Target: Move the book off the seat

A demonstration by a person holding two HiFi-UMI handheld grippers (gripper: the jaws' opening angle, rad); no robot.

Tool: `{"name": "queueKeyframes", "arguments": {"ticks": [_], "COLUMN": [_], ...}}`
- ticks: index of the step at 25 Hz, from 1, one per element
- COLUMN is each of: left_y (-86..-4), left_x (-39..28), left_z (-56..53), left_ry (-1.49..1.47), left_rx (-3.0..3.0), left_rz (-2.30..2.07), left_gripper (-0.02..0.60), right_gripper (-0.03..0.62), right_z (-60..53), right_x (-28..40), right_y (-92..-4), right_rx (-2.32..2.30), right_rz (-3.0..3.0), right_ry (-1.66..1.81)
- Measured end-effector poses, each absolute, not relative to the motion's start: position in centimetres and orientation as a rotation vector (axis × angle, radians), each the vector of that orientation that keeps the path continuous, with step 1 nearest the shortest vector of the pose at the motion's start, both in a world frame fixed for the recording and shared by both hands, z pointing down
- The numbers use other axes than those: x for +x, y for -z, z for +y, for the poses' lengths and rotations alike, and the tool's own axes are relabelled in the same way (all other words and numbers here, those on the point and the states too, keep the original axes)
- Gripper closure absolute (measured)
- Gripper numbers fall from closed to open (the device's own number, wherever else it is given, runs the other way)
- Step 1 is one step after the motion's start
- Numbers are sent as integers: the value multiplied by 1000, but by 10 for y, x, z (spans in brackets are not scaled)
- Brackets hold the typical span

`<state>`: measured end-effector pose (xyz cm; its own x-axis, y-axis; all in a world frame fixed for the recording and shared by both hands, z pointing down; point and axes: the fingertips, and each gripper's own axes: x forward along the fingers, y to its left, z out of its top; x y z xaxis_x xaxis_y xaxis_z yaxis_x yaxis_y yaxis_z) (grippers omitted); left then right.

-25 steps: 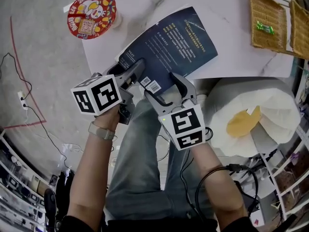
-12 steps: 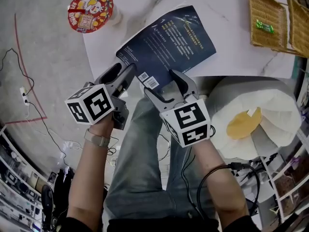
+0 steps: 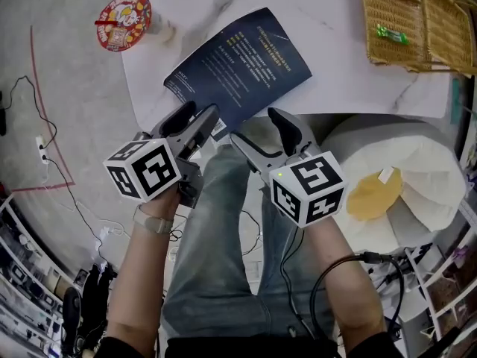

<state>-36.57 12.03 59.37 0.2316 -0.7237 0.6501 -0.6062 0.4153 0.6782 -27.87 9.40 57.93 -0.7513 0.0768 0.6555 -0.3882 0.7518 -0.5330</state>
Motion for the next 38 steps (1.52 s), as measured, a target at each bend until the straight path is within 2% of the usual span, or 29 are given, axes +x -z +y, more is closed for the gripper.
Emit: {"name": "queueKeyframes", "arguments": {"ticks": [7,15,20,27,33,38], "left_y": [-574,-542,-495,-414,-352,-302], "left_x": [-302,-212,-158,-102,-74,-56], "left_z": [91,51,30,7,-1,-9], "left_ry": [69,92,84,95,71,77], "left_rx": [1346,1435,1556,1739,1852,1932], "left_rz": [-1409,-1348,-1338,-1286,-1252,-1192], "left_gripper": [322,341,408,456,562,575], "right_gripper": [251,376,413,482,520,555], "right_z": [59,21,5,-15,-25,-32], "right_x": [-211,-124,-78,-27,5,21], "right_y": [-566,-529,-495,-430,-362,-308], "right_rx": [367,560,623,719,813,868], "right_rz": [-2283,-2337,-2383,-2474,-2545,-2605], "right_ry": [-974,-1037,-1014,-994,-1009,-960]}}
